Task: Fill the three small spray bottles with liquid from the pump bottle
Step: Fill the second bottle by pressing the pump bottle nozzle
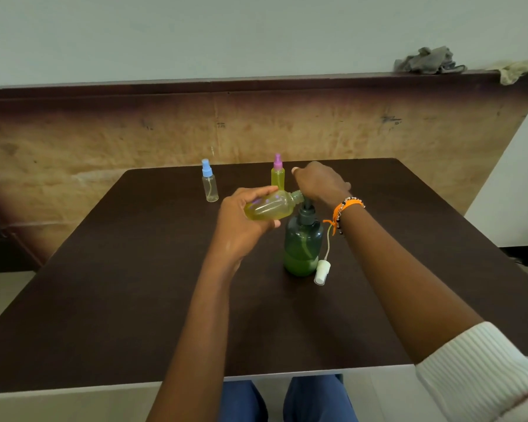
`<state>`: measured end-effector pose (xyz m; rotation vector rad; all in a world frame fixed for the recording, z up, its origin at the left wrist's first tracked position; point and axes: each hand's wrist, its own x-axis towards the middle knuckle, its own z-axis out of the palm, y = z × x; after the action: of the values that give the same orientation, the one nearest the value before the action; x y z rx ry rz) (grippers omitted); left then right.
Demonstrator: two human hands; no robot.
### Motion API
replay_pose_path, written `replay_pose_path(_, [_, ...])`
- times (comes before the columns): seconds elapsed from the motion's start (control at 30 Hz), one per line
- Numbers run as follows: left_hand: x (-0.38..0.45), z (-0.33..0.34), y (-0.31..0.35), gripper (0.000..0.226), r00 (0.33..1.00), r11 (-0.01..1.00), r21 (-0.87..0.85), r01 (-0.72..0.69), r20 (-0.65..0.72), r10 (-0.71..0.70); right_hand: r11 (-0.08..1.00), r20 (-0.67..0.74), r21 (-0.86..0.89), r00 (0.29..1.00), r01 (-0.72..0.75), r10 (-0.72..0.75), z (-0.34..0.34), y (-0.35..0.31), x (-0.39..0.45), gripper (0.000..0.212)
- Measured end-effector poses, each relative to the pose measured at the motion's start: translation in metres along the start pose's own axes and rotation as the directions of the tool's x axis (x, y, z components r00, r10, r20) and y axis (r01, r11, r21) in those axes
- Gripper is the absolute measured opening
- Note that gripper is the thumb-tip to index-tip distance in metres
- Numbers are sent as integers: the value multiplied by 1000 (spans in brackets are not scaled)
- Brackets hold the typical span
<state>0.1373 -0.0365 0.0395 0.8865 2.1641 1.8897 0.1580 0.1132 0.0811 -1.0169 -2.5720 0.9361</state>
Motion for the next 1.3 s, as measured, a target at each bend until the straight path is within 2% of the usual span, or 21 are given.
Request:
replay_pose_path(0.2, [-3,3,-8,58,1000,999,-25,22,-7,-22,990,-15,131,999,-46,48,17,12,6,41])
replay_pose_path(0.33, [-3,1,-10,59,1000,999,-41,17,-4,-18,998,-37,50,999,-35,37,11,8,2,41])
replay_pose_path(0.47, [0,-1,-6,60,1000,999,-46,12,-6,-12,1000,9,25,1000,-8,7,4,0,2,39])
replay_pose_path(0.57, [0,-2,-6,60,1000,998,-59,9,-7,-10,995,-9,95,1000,-20,21,12,2,7,32])
replay_pose_path(0.67, [-2,0,-12,61,999,997,-75,34,-9,-35,981,-13,191,999,-40,43,23,7,6,34])
replay_pose_path(0.83, [-1,1,-12,59,998,995,-90,50,-20,-52,994,4,105,999,-35,35,15,5,3,35])
replay_pose_path(0.93, [0,0,-9,59,999,997,-74,34,-18,-35,999,19,49,1000,1,-2,9,1,5,43])
replay_pose_path(1.13, [-1,5,-13,59,998,993,-102,51,-16,-53,987,3,158,999,-33,33,19,11,11,35])
replay_pose_path(1.3, [-1,7,-12,59,999,993,-110,46,-19,-48,997,-16,75,1000,-17,18,9,11,6,39])
